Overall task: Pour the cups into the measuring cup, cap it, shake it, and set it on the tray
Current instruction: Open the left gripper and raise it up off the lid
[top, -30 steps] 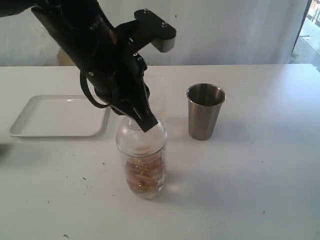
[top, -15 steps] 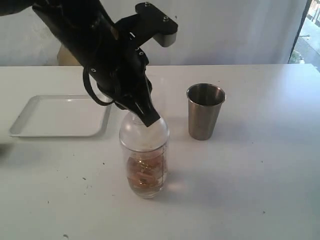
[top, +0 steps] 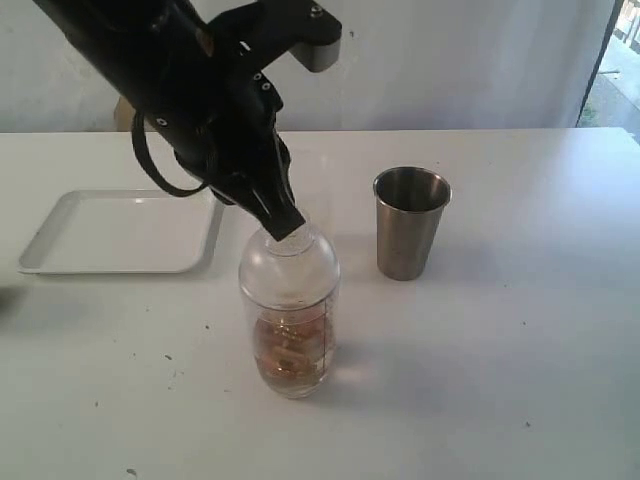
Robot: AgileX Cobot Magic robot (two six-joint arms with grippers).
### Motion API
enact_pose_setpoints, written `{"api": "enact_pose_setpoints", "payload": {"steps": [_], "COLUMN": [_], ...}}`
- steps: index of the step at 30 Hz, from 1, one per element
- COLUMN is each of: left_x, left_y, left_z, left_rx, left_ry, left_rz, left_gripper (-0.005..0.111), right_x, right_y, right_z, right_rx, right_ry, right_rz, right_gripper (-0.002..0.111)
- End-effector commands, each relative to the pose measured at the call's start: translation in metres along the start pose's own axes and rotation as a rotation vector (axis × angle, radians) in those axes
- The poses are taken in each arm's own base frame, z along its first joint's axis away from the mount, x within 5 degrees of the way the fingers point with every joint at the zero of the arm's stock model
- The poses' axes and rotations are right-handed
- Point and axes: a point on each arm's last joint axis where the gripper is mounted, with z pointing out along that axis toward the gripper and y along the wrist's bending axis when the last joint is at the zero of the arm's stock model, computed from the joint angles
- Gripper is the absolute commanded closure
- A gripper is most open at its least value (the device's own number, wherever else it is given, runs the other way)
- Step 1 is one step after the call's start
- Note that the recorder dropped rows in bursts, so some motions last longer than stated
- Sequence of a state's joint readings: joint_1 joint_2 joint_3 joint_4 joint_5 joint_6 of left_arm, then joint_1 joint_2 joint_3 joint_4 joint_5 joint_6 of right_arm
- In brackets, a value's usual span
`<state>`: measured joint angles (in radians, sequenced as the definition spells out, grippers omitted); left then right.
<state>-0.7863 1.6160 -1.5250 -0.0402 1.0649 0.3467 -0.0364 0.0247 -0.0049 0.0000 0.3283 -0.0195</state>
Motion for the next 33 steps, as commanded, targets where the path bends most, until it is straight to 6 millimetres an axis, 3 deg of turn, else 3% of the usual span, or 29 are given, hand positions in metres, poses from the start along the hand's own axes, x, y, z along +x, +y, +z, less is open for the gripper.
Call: {"api": "enact_pose_setpoints", "payload": {"steps": [1,10,13,19,22,27,30,33], "left_x": [0.0,-0.002,-0.003,0.004,0.007,0.011,0.016,0.018], "left_y": [-0.001,-0.001,-0.001,-0.004,-0.004,-0.004,-0.005,-0.003], "left_z": [-0.007,-0.024,-0.035,-0.056,-0.063,-0.067,-0.06,-0.052], "left_rx": [-0.006,-0.032,-0.049,-0.063,-0.072,-0.08,-0.075,-0.085], "left_ry": [-0.014,-0.088,-0.14,-0.158,-0.157,-0.135,-0.098,-0.063], "left_rz": [0.006,0.005,0.002,0.039,0.034,-0.011,0.021,-0.062], "left_gripper": [0.093,0.088,0.075,0.031,0.015,0.008,0.002,0.001], "right_x": [0.001,0.001,0.001,0.001,0.001,0.001,0.001,0.001], "right_y": [0.0,0.0,0.0,0.0,0.0,0.0,0.0,0.0], "right_z": [0.0,0.0,0.0,0.0,0.0,0.0,0.0,0.0], "right_rx": [0.004,0.004,0.004,0.004,0.004,0.004,0.004,0.004], "right_ry": [-0.008,-0.008,-0.008,-0.008,-0.008,-0.008,-0.008,-0.008], "right_rz": [0.005,0.005,0.005,0.005,0.005,0.005,0.005,0.005], "right_gripper": [0.108,0.108,0.108,0.108,0.108,0.108,0.108,0.108]}}
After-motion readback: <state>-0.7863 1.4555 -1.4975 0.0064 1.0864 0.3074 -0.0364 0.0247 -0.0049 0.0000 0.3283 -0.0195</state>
